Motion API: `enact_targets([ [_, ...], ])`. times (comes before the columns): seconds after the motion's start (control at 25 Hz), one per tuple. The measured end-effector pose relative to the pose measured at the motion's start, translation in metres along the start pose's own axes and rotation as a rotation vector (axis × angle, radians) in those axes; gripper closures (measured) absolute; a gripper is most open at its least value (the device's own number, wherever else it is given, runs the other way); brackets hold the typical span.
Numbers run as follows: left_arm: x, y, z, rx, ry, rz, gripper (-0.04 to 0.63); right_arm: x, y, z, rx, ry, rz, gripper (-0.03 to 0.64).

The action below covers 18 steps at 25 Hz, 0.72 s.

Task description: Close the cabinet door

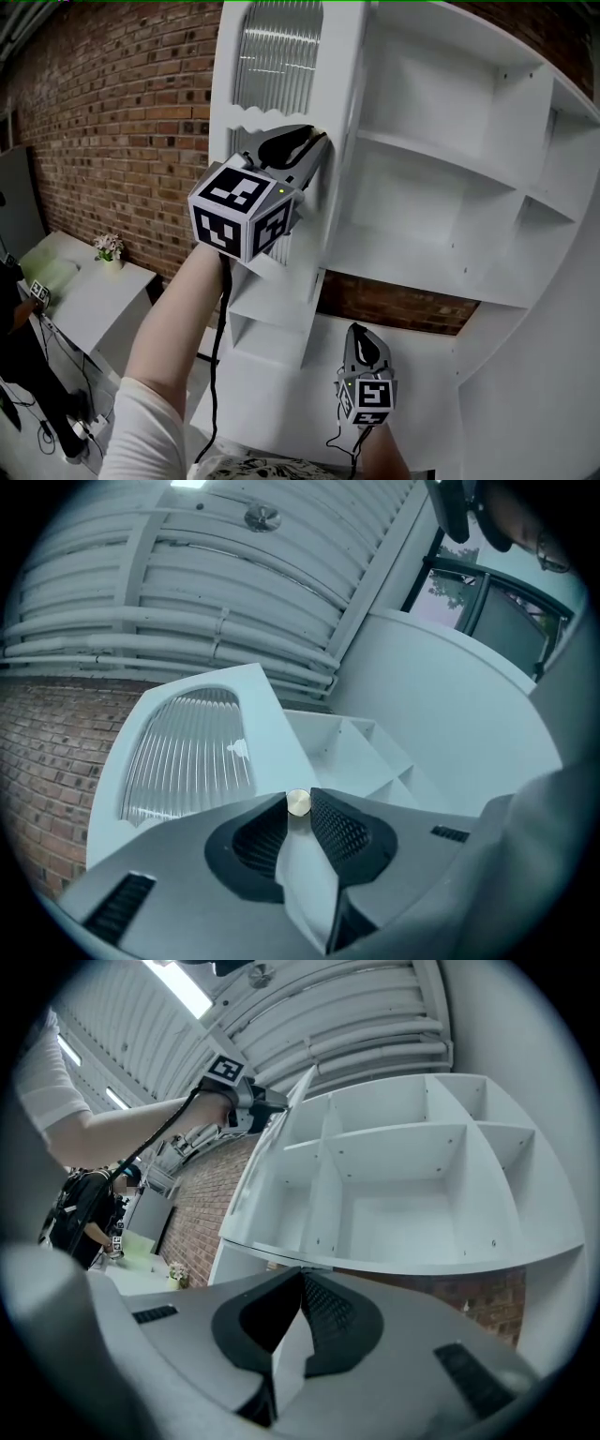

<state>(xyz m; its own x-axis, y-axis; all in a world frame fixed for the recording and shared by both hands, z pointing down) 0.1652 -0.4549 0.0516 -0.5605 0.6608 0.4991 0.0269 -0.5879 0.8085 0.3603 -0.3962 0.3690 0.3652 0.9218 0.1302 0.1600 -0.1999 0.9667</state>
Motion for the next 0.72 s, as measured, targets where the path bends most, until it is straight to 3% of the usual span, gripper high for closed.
enact_targets([
  [0.36, -0.036, 0.020, 0.007, -0.002, -0.054, -0.025, 0.505, 0.005, 0.012, 0.039, 0.000, -0.012, 0.004, 0.609],
  [0.72, -0.066, 0.038, 0.009, -0.054, -0.086, -0.073, 0.505, -0.008, 0.016, 0.063, -0.009, -0.018, 0.025, 0.609],
])
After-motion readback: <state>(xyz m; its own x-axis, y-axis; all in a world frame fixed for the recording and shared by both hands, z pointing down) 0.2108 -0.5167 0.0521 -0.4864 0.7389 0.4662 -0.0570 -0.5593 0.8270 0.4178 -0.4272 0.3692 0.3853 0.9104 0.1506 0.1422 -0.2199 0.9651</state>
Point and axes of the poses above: the fingertips, and each gripper's own axes: x backward along the fingers, z to its right, y out of its underside, the point moved 7 cm from there along x, backward along the fingers, and after that the axes turned 5 degrees about -y, right-handed, at the moved point
